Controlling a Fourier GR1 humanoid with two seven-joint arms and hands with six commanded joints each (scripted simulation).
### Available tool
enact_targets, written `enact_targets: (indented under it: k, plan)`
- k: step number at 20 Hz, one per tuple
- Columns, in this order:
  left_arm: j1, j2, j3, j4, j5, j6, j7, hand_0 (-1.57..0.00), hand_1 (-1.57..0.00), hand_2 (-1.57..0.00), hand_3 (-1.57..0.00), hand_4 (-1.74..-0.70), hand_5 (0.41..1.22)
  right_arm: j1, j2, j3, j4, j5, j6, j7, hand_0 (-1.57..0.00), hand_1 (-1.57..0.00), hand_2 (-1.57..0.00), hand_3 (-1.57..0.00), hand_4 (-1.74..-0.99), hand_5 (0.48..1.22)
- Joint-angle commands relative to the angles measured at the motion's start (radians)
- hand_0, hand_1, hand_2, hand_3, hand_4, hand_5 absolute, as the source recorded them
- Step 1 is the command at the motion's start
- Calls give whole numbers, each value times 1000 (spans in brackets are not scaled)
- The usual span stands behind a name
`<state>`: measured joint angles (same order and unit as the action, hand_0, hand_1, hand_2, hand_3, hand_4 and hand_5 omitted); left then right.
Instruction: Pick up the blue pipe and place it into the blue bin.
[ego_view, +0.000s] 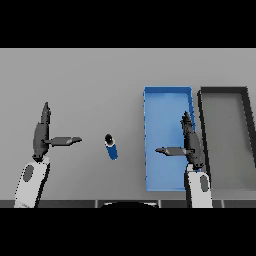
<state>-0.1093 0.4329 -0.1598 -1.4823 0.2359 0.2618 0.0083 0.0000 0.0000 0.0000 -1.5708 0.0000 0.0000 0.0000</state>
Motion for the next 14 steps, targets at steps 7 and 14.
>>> enact_targets:
  k: [7,14]
  plan:
    - [18,49,-26,-3,17,-117,-47,1,1,1,1,-1186,605,39,-61,32,-17,62,27,-44,1,1,1,1,-1254,598]
    - [47,178,-44,13,52,-359,-151,1,1,1,1,-1170,605,107,-147,96,-112,161,64,-38,1,1,1,1,-1228,595]
